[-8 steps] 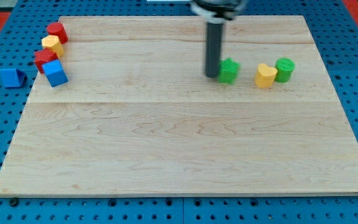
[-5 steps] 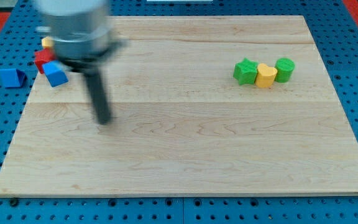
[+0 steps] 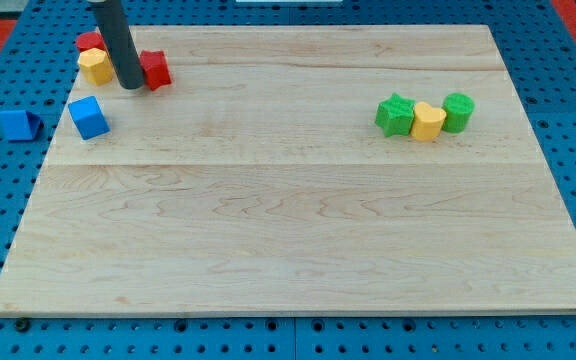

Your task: Move the red star to the left green star

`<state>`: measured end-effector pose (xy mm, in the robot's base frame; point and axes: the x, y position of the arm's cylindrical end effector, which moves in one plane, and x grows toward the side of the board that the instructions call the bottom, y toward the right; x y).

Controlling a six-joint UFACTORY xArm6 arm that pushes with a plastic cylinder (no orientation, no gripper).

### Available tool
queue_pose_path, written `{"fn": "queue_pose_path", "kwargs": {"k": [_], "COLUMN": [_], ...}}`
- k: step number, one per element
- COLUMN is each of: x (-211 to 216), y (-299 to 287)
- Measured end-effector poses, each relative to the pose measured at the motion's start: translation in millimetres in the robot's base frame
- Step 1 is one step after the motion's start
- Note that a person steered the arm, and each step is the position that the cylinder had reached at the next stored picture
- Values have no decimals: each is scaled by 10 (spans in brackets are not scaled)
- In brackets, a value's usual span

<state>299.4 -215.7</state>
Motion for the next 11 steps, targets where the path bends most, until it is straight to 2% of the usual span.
{"fn": "queue_pose_path", "kwargs": {"k": [1, 2, 3, 4, 5, 6, 7, 8, 9, 11], "x": [-98, -304, -632, -831, -824, -517, 36, 294, -442, 76], "y": [154, 1006, 1273, 1276, 1836, 2610, 2879, 3269, 2863, 2931]}}
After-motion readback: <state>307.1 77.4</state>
